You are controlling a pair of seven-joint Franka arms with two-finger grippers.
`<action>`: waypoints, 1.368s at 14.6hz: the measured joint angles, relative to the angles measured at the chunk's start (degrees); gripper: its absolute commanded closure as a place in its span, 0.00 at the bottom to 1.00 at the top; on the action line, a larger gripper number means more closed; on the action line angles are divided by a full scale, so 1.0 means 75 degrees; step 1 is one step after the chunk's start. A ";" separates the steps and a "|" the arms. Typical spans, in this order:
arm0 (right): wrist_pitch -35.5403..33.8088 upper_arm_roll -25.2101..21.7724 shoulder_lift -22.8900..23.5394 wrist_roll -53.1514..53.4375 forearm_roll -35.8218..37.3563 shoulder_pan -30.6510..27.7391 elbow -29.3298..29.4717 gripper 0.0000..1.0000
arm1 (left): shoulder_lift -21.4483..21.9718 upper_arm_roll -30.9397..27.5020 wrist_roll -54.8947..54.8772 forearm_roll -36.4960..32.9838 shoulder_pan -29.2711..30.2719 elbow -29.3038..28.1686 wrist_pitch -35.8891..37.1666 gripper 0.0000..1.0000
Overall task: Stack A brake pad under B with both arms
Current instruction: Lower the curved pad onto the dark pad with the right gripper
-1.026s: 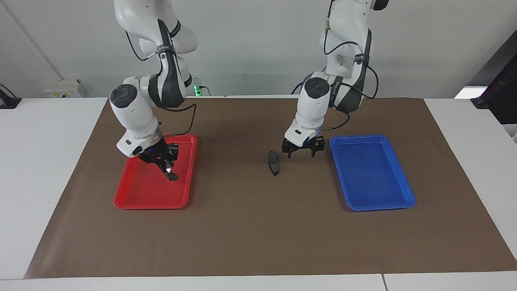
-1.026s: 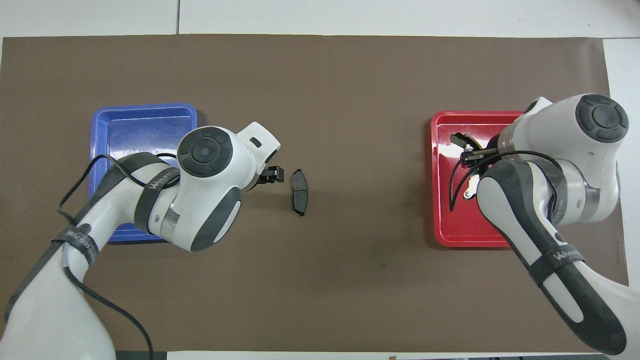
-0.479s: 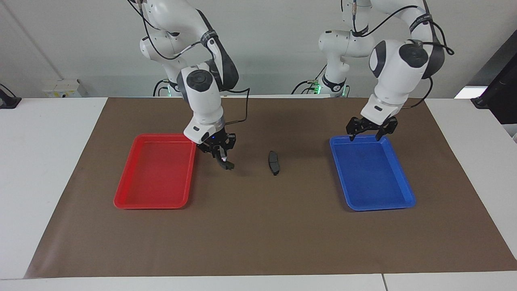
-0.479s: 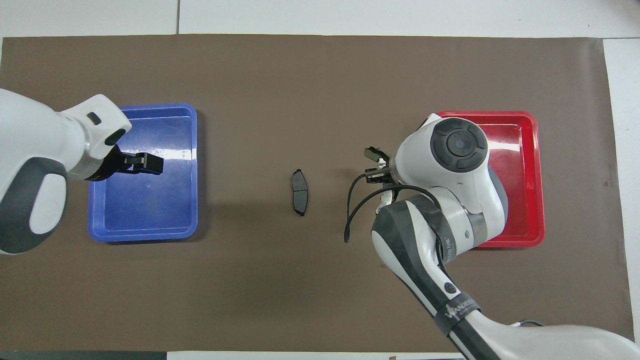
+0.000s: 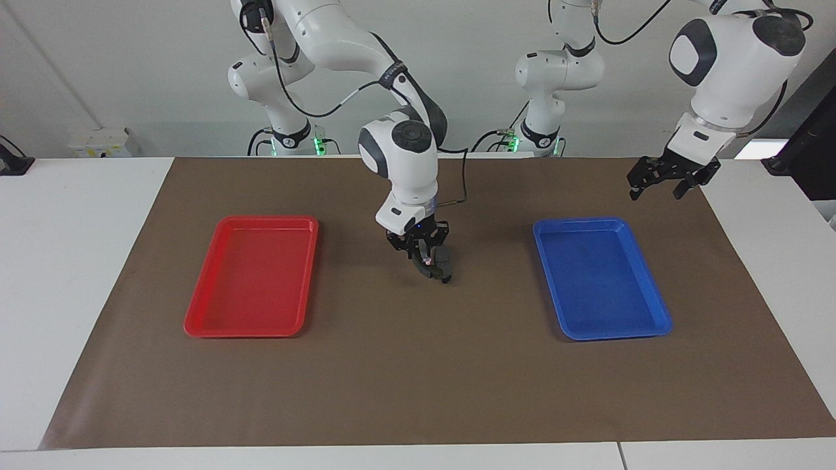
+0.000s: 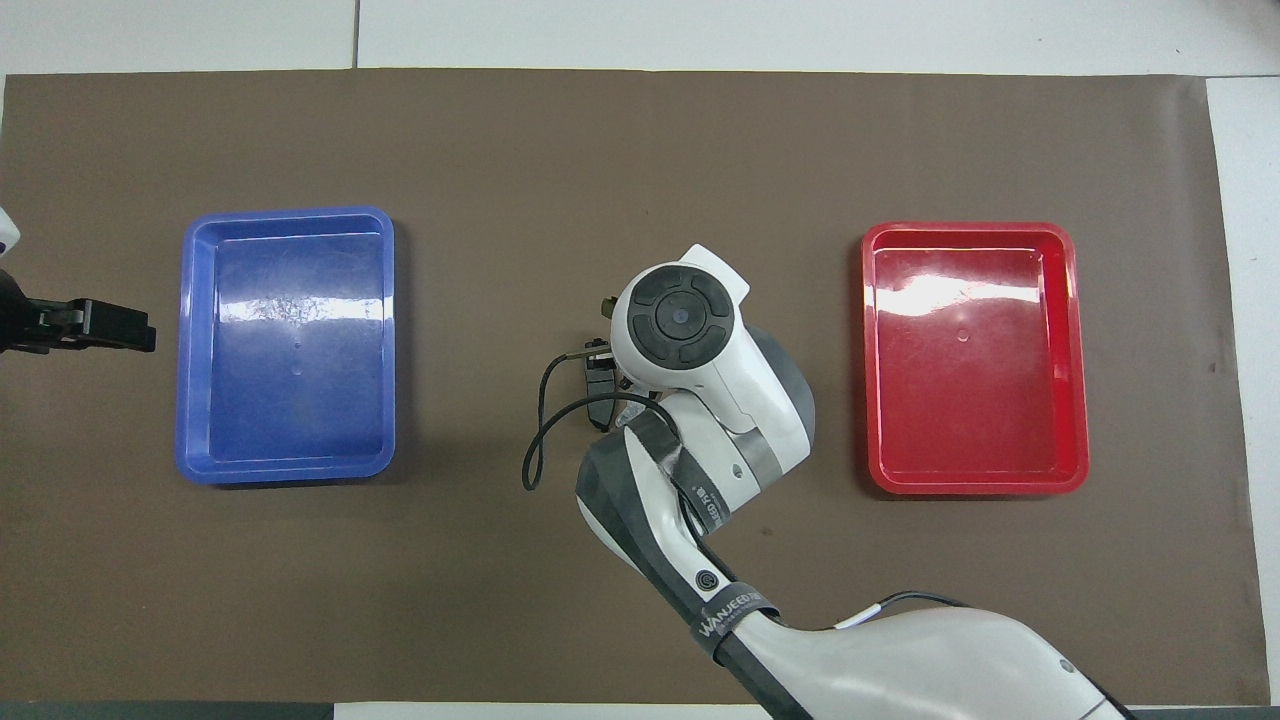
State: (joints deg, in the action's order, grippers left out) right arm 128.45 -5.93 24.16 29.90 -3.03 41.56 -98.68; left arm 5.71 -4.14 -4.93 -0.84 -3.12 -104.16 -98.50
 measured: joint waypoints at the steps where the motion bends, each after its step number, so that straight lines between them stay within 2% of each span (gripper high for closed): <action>1: 0.0182 -0.0001 0.0182 0.0069 0.0000 0.0110 0.0076 1.00 | -0.0045 0.0004 -0.0040 0.0000 0.0056 0.0212 0.0193 0.01; 5: 0.0298 -0.0002 0.0399 0.0188 0.0000 0.0345 0.0102 1.00 | -0.0375 0.0006 -0.0056 0.0000 0.0081 0.1006 0.0904 0.01; 14: 0.0651 -0.0017 0.0403 0.0349 0.0000 0.0440 -0.0309 1.00 | -0.0438 0.0016 -0.0115 0.0000 0.0095 0.1018 0.1162 0.01; 20: 0.0798 -0.0018 0.0376 0.0352 0.0000 0.0462 -0.0435 0.99 | -0.0401 0.0009 -0.0423 0.0000 0.0400 0.1017 0.1186 0.01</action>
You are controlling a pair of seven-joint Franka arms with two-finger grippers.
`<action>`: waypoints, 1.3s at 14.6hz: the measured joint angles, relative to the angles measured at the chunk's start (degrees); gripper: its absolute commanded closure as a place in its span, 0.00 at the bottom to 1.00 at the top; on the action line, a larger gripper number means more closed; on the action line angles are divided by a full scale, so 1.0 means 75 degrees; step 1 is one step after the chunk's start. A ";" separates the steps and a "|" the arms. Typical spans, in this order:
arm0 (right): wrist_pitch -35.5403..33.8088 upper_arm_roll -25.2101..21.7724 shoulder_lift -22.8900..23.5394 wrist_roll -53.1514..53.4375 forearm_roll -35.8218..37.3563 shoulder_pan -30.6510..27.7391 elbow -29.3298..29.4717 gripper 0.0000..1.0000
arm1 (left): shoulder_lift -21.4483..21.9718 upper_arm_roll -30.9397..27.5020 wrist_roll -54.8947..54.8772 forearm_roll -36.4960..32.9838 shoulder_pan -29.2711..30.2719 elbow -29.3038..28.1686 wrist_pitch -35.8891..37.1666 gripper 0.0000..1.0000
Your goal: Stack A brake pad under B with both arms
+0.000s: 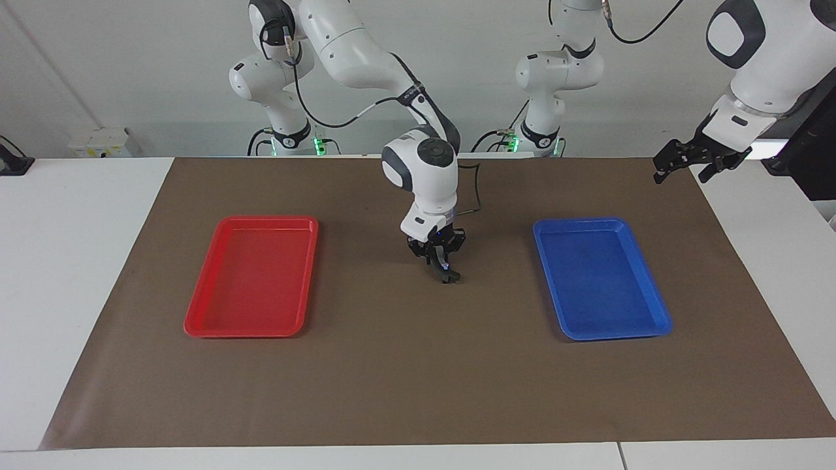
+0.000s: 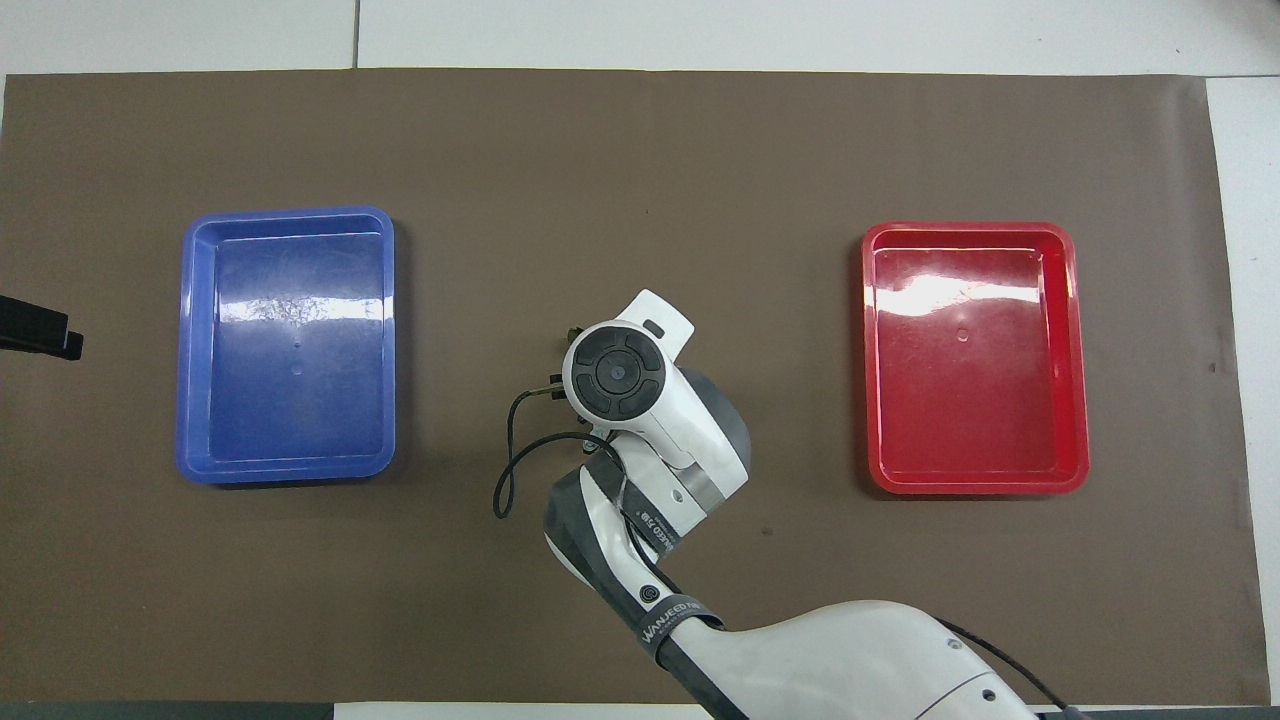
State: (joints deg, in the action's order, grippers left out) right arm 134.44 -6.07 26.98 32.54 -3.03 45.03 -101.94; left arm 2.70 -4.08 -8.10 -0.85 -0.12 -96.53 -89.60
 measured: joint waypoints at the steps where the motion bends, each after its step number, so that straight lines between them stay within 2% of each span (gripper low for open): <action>1: 0.0097 0.0000 -0.0016 0.0000 0.0000 0.0001 -0.0054 0.99 | 0.0001 0.0006 0.0000 0.0000 0.0000 -0.0001 0.0000 0.01; 6: 0.0293 -0.0003 -0.0035 0.0063 0.0000 0.0003 -0.0199 0.96 | 0.0002 0.0015 -0.0005 0.0000 0.0000 -0.0057 0.0000 0.01; 7: 0.0308 -0.0003 -0.0041 0.0101 0.0000 0.0004 -0.0211 0.90 | 0.0002 0.0015 -0.0005 0.0000 0.0000 -0.0064 0.0000 0.01; 9: 0.0342 -0.0003 -0.0050 0.0123 0.0000 0.0005 -0.0236 0.87 | 0.0005 0.0015 -0.0009 0.0000 0.0000 -0.0067 0.0000 0.01; 10: 0.0362 -0.0002 -0.0056 0.0135 0.0000 0.0005 -0.0249 0.76 | 0.0007 0.0015 -0.0009 0.0000 0.0000 -0.0067 -0.0001 0.01; 11: 0.0383 -0.0002 -0.0063 0.0142 0.0000 0.0006 -0.0265 0.23 | 0.0013 0.0016 -0.0009 0.0000 0.0000 -0.0067 -0.0002 0.01; 12: 0.0399 -0.0003 -0.0069 0.0149 0.0000 0.0006 -0.0279 0.01 | 0.0020 0.0017 -0.0009 0.0000 0.0000 -0.0067 -0.0002 0.01; 19: 0.0360 -0.0072 -0.0225 0.0279 0.0000 -0.0032 -0.0221 0.00 | 0.0031 0.0020 -0.0009 0.0000 0.0000 -0.0067 -0.0003 0.01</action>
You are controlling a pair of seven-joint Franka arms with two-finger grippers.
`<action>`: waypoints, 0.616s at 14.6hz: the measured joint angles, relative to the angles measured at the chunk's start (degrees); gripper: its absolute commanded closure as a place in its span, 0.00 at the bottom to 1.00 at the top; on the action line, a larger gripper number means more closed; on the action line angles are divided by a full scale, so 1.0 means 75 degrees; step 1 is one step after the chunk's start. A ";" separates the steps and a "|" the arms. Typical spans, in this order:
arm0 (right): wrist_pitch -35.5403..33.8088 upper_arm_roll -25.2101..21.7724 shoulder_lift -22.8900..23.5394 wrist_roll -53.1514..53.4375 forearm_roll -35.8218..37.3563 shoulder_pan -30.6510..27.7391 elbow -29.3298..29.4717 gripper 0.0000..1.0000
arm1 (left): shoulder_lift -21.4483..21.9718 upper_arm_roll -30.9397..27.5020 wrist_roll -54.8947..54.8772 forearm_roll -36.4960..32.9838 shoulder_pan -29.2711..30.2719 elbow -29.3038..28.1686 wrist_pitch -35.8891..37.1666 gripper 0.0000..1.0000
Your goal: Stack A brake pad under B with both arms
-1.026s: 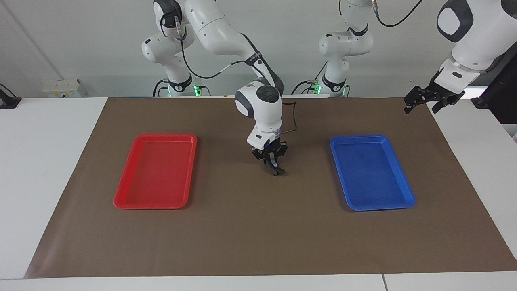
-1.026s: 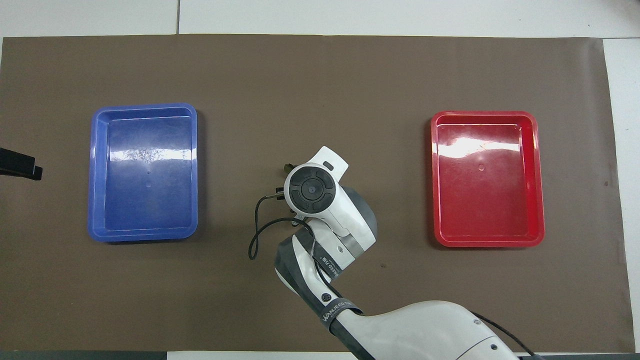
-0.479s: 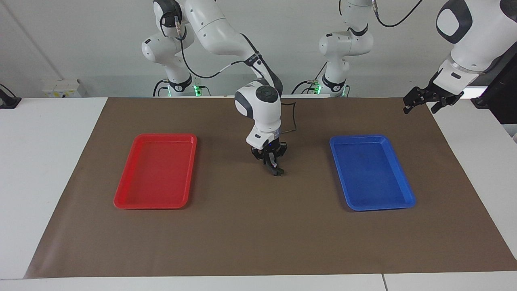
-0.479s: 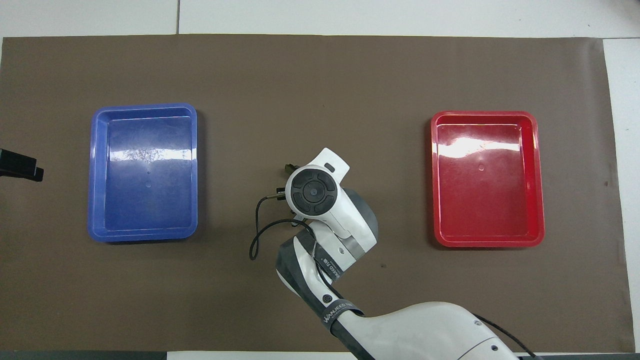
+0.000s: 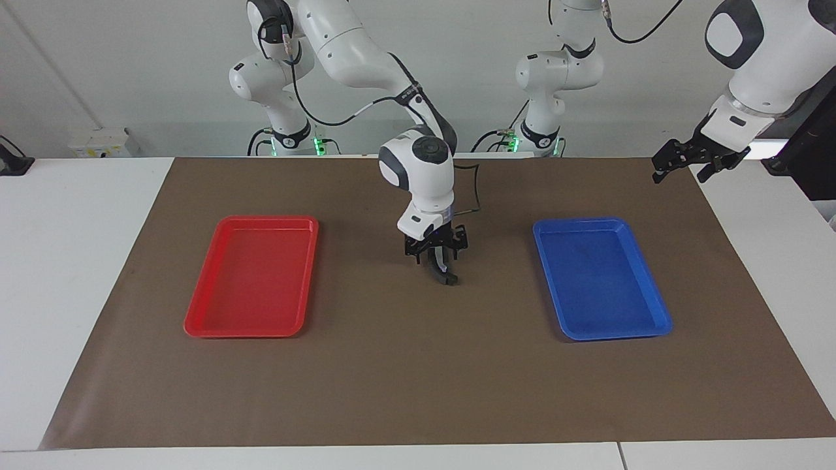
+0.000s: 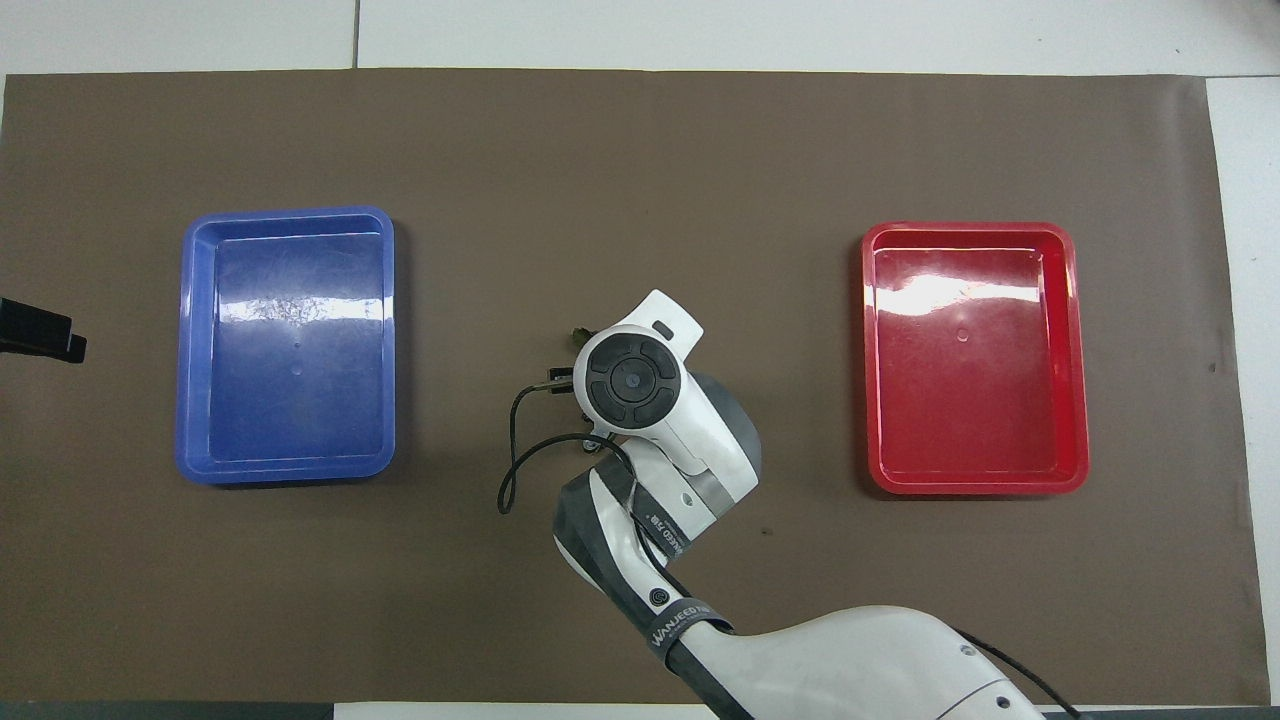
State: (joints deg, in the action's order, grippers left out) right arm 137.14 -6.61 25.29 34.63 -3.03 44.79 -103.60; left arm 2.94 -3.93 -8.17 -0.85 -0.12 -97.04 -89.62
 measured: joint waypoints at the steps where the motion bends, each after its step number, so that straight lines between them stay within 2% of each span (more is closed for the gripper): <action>1: -0.0144 -0.0039 -0.0157 0.0014 0.0000 -0.0079 0.0006 0.00 | 0.0000 0.0000 0.0000 0.0000 0.0000 0.0000 0.0000 0.01; 5: -0.1303 -0.0120 -0.1251 0.0008 0.0086 -0.1114 0.0019 0.00 | 0.0000 0.0000 0.0000 0.0000 0.0000 0.0000 0.0000 0.01; 9: -0.2333 -0.0129 -0.2092 -0.0323 0.0944 -0.2353 0.0002 0.00 | 0.0000 0.0000 0.0000 0.0000 0.0000 0.0000 0.0000 0.01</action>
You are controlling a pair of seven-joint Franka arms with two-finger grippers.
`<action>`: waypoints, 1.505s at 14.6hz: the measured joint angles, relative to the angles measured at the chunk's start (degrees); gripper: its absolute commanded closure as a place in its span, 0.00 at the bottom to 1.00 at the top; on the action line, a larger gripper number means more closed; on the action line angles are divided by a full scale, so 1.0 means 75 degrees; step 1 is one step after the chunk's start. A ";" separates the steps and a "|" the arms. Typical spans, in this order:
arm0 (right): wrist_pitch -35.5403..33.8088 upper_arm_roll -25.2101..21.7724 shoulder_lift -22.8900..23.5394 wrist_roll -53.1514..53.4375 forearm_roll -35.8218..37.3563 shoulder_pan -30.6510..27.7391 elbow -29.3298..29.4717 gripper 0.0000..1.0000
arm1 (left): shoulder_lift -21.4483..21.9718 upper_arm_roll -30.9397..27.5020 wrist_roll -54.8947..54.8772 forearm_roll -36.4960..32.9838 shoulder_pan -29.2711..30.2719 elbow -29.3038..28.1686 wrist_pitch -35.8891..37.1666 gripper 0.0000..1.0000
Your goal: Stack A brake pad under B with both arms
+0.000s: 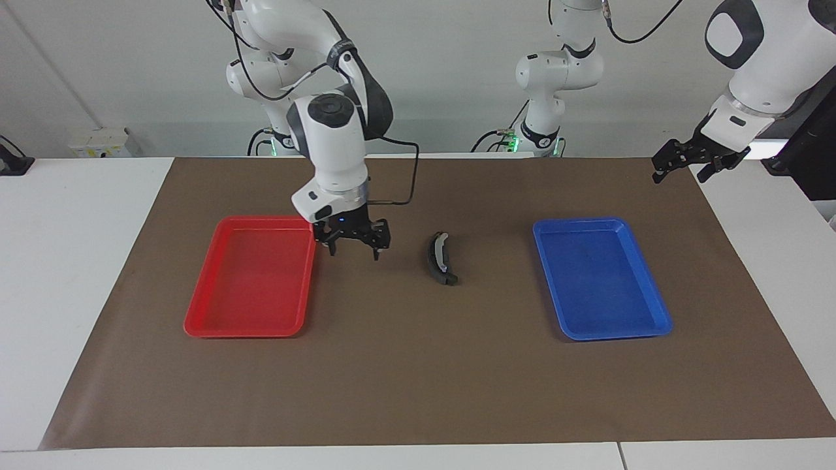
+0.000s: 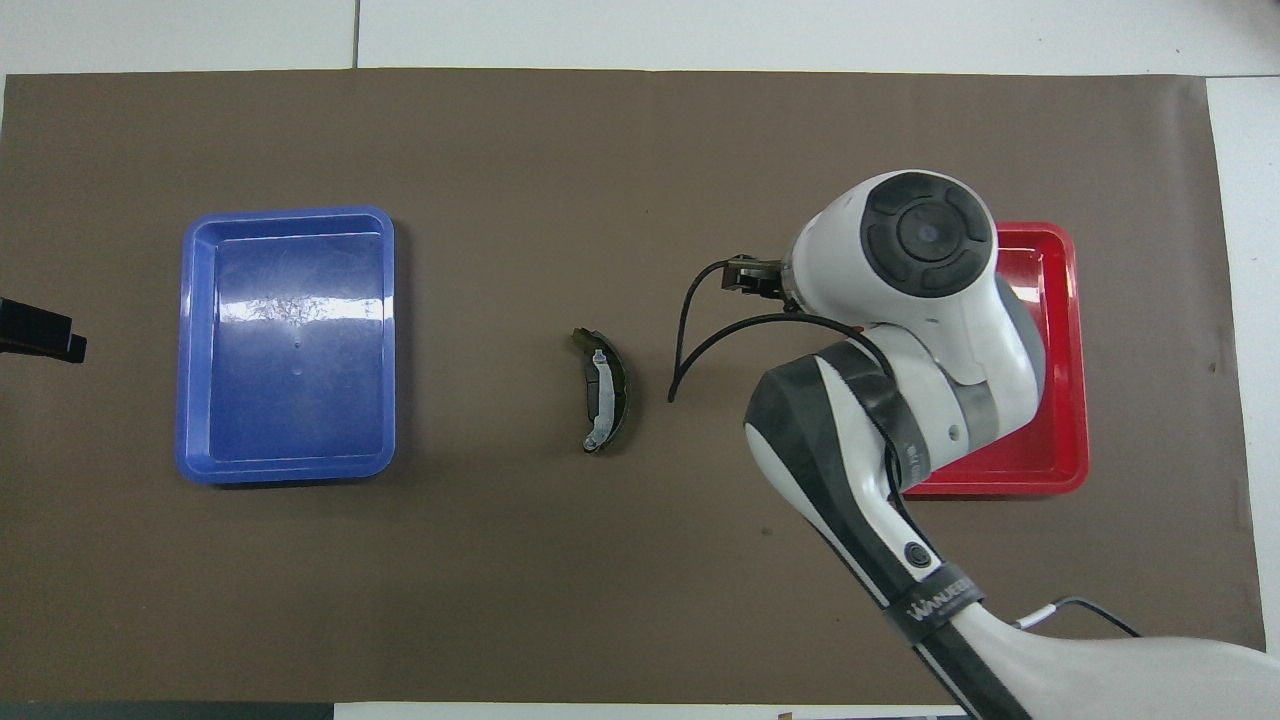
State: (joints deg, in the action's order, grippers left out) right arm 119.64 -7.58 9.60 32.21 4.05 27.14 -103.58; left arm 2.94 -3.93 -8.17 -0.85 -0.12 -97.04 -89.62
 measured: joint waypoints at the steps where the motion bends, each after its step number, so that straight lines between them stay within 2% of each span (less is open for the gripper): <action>1: -0.0193 -0.0003 -0.0115 -0.0294 0.0049 -0.0282 -0.0002 0.00 | 0.0000 0.0000 0.0000 0.0000 0.0000 0.0000 0.0000 0.01; 5: -0.0980 -0.0011 -0.0529 -0.1621 0.0073 -0.1515 -0.0004 0.00 | 0.0000 0.0000 0.0000 0.0000 0.0000 0.0000 0.0000 0.01; 8: -0.1756 -0.0007 -0.0821 -0.2136 0.0073 -0.2098 -0.0012 0.00 | 0.0000 0.0000 0.0000 0.0000 0.0000 0.0000 0.0000 0.01; 14: -0.2389 -0.0001 -0.1471 -0.2890 0.0070 -0.2707 0.0032 0.00 | 0.0000 0.0000 0.0000 0.0000 0.0000 0.0000 0.0000 0.01; 18: -0.3740 0.0066 -0.1879 -0.2897 0.0070 -0.2685 0.0778 0.00 | 0.0000 0.0000 0.0000 0.0000 0.0000 0.0000 0.0000 0.01; 20: -0.4134 0.0234 -0.1859 -0.2897 0.0070 -0.2820 0.1184 0.00 | 0.0000 0.0000 0.0000 0.0000 0.0000 0.0000 0.0000 0.01; 22: -0.4203 0.0896 -0.1809 -0.2897 0.0064 -0.3511 0.1330 0.00 | 0.0000 0.0000 0.0000 0.0000 0.0000 0.0000 0.0000 0.01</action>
State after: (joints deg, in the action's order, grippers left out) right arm 88.12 -0.86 -3.97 10.48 4.53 0.81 -93.61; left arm 2.94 -3.93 -8.17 -0.85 -0.12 -97.04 -89.62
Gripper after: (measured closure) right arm 0.000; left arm 0.004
